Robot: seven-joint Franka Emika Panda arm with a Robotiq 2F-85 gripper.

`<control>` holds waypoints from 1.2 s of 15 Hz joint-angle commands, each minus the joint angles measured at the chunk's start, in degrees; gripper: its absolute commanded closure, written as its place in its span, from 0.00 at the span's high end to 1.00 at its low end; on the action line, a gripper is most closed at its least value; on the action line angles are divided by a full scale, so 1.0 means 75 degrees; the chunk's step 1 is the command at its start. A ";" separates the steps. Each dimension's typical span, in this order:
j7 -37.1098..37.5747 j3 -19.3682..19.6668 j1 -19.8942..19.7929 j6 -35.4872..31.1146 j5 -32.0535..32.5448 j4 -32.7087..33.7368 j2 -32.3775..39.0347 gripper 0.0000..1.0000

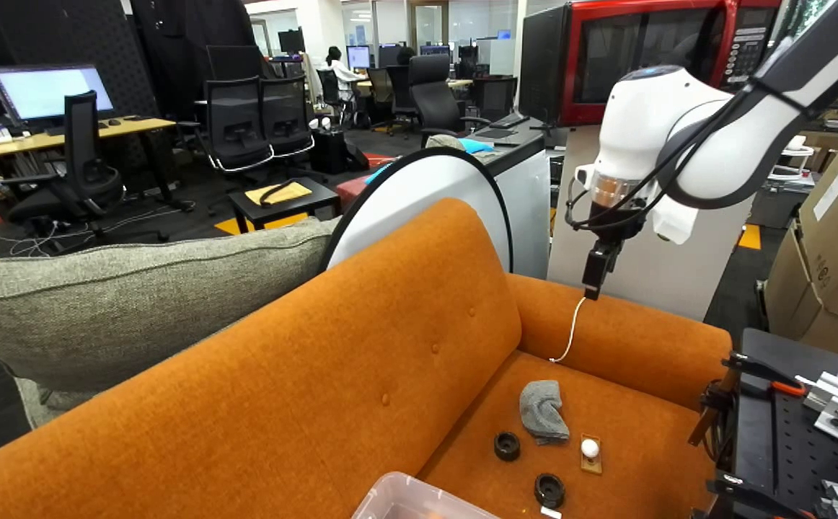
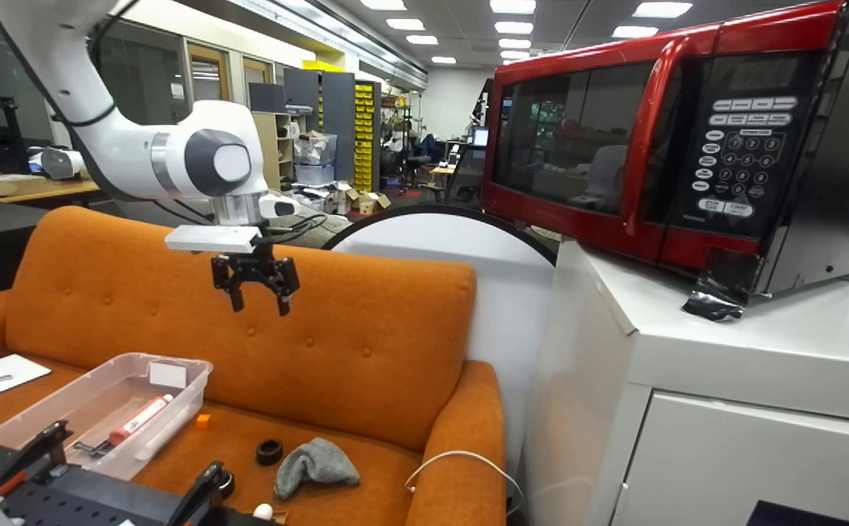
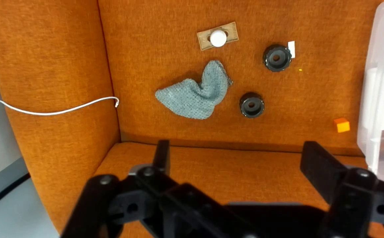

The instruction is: Put the white object closer to the clear storage box

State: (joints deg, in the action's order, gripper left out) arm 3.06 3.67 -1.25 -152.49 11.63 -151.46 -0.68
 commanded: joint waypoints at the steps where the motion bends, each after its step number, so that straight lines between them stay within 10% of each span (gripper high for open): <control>1: 0.0539 0.0083 -0.0142 -0.0257 -0.0059 0.0947 0.1488 1.00; 18: 0.0368 0.0151 -0.0040 -0.0168 -0.0185 0.0876 0.1480 1.00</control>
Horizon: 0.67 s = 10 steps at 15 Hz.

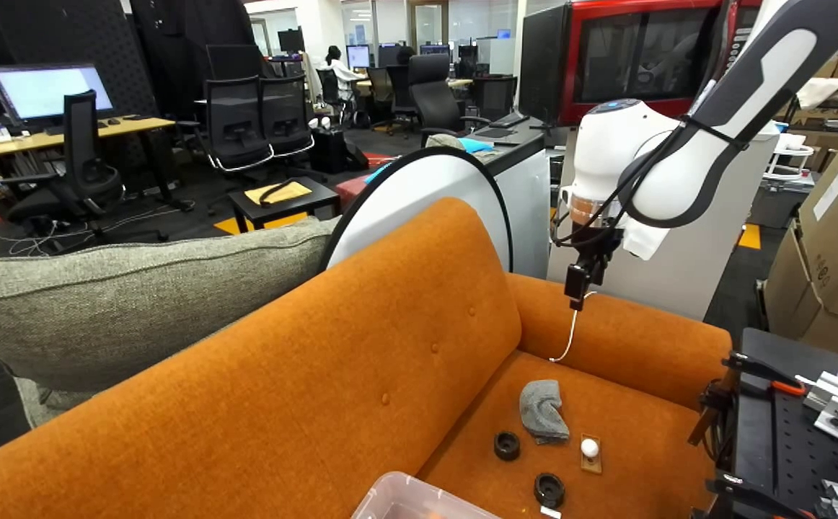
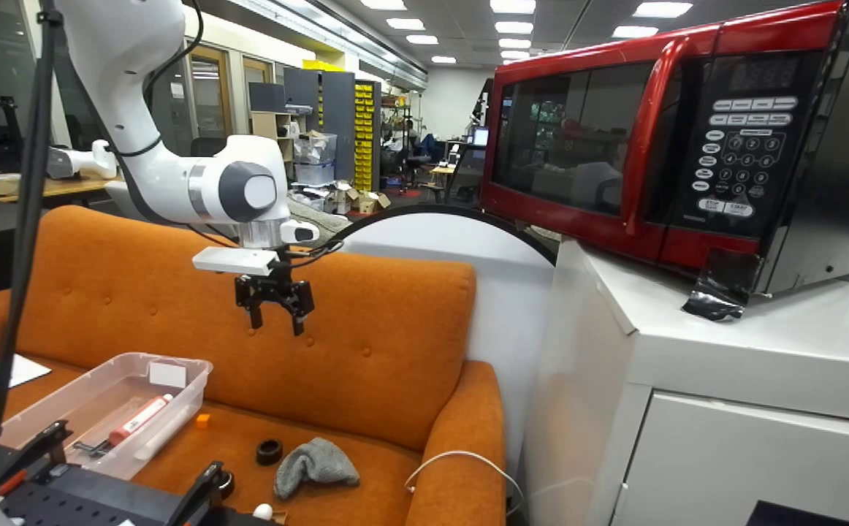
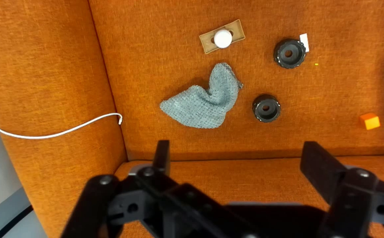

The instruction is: Put the white object closer to the clear storage box

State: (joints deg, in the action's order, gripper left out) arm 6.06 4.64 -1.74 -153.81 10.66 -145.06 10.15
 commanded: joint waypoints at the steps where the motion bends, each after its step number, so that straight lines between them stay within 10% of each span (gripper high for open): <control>1: 0.0056 0.0051 0.0043 0.0034 0.0000 0.0060 0.0099 1.00; 10: 0.0123 0.0062 -0.0351 -0.0097 -0.1324 0.0736 0.1686 1.00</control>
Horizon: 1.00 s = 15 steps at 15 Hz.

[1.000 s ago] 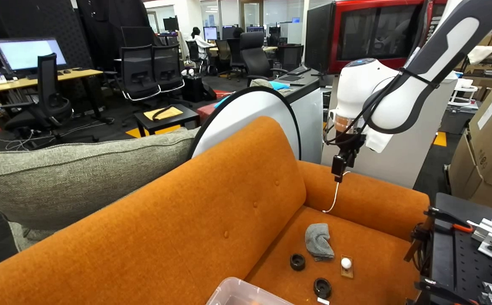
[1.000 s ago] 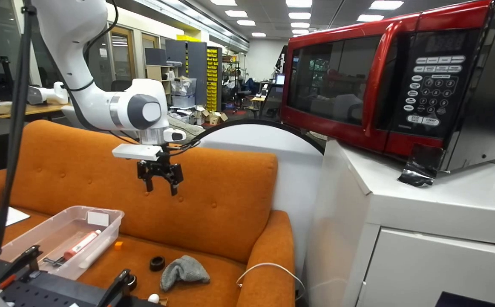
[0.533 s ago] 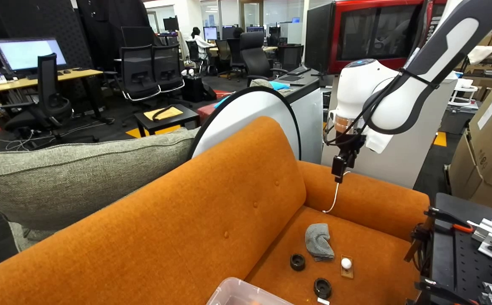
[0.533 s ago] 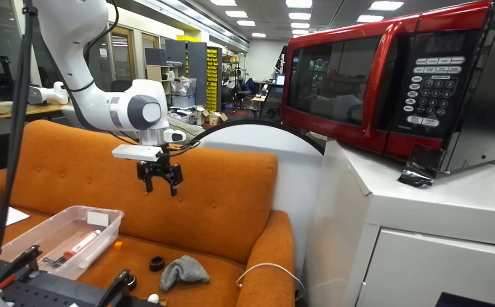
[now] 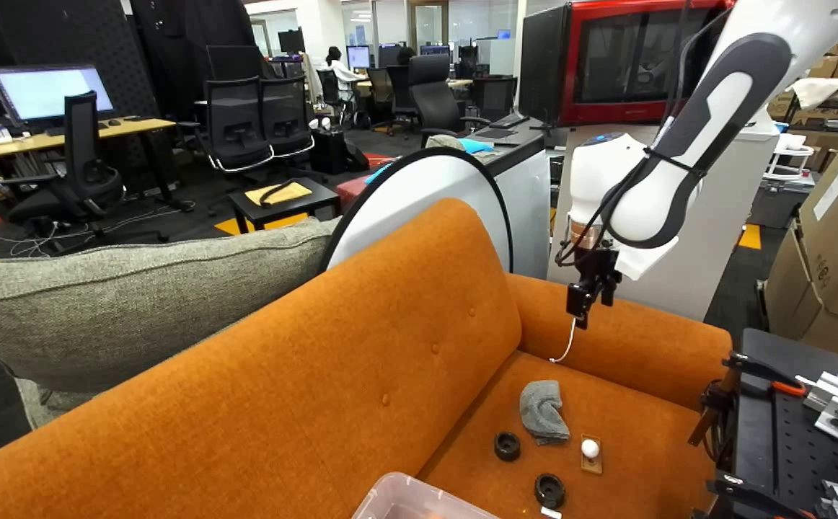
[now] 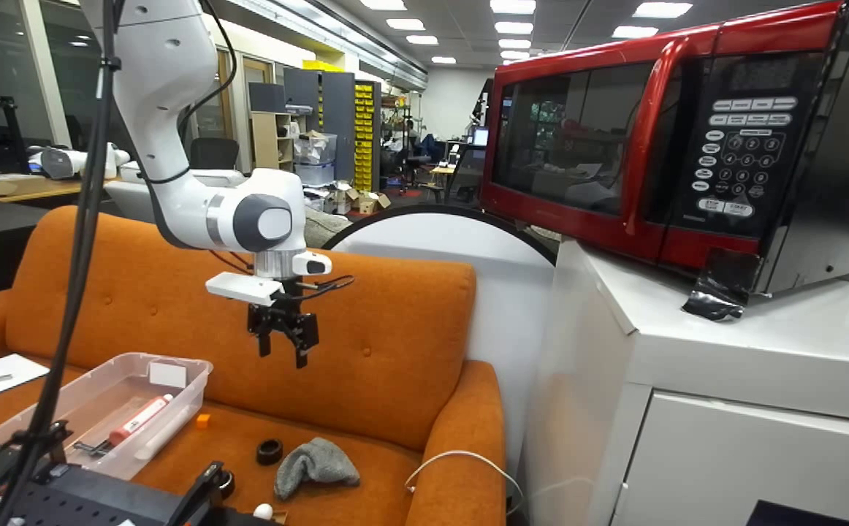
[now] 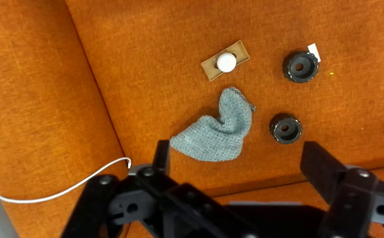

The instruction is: Put the white object closer to the clear storage box

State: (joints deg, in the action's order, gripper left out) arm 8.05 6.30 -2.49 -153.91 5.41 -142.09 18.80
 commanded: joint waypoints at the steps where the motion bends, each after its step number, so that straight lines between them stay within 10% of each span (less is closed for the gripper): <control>1: -0.0229 -0.0224 -0.0356 -0.0068 -0.0943 0.0458 0.0756 1.00; 15: -0.0277 -0.0306 -0.0573 0.0085 -0.1626 0.0873 0.1587 1.00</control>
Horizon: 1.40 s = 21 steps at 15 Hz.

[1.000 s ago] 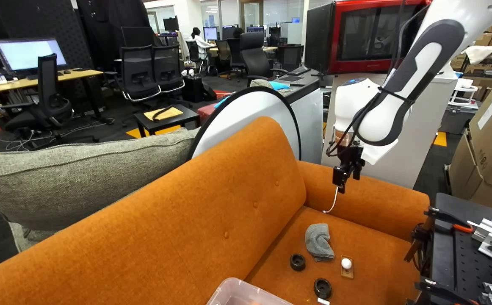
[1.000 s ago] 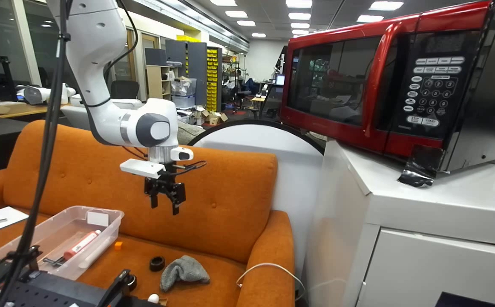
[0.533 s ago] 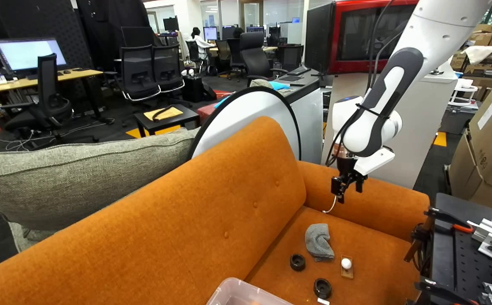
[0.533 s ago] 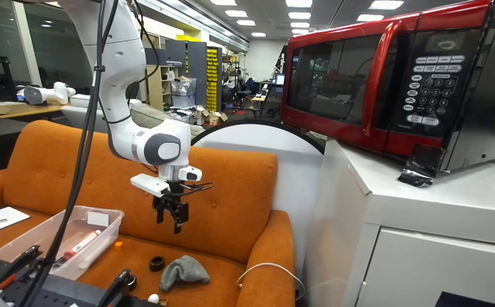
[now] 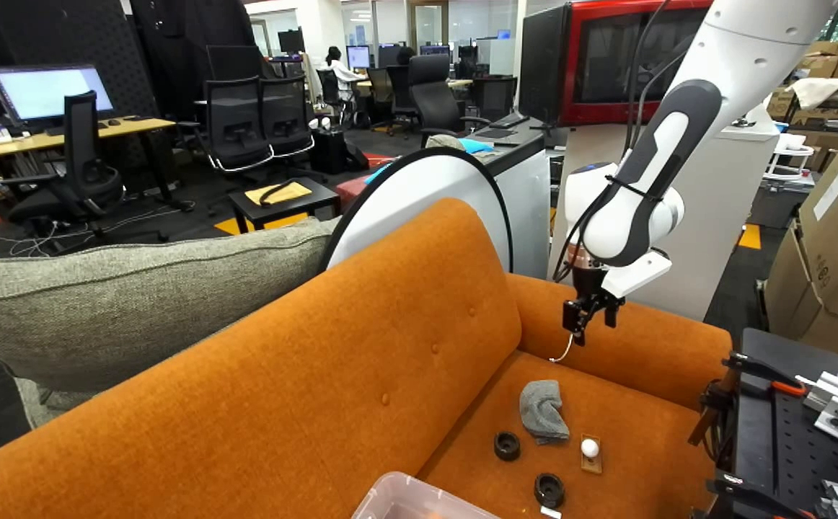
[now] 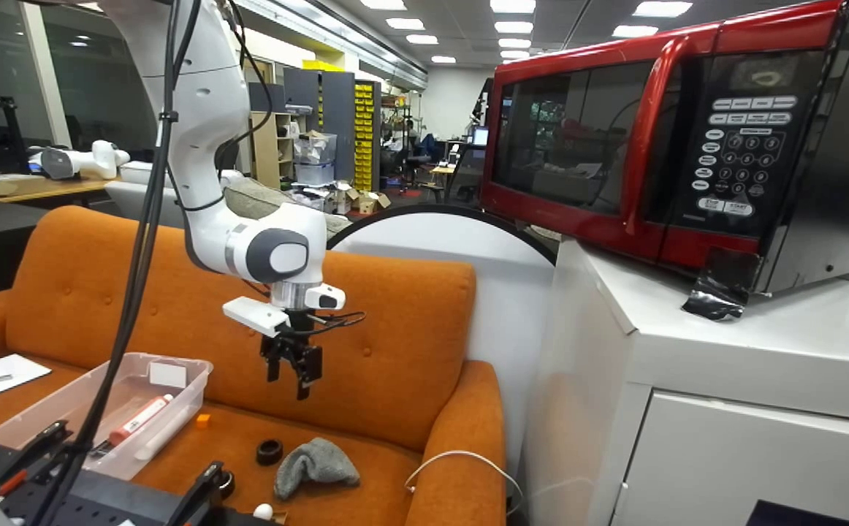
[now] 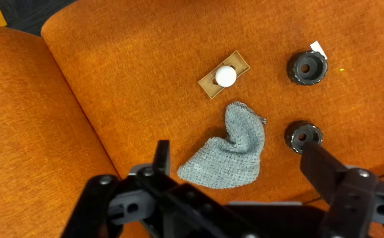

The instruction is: Put the white object closer to the clear storage box

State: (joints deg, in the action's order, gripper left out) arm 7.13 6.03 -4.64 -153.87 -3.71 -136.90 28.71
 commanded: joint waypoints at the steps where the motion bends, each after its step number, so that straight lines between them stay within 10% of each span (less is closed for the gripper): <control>1: -0.0193 -0.0396 -0.0415 0.0062 -0.0646 0.0256 0.0440 1.00; 9: -0.0624 -0.1418 -0.1469 0.0150 -0.2163 0.1630 0.2563 1.00; 21: -0.0400 -0.1413 -0.1503 -0.0121 -0.2331 0.1826 0.2942 1.00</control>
State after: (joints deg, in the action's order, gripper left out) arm 4.09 -3.74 -14.50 -153.90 -18.65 -124.60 48.81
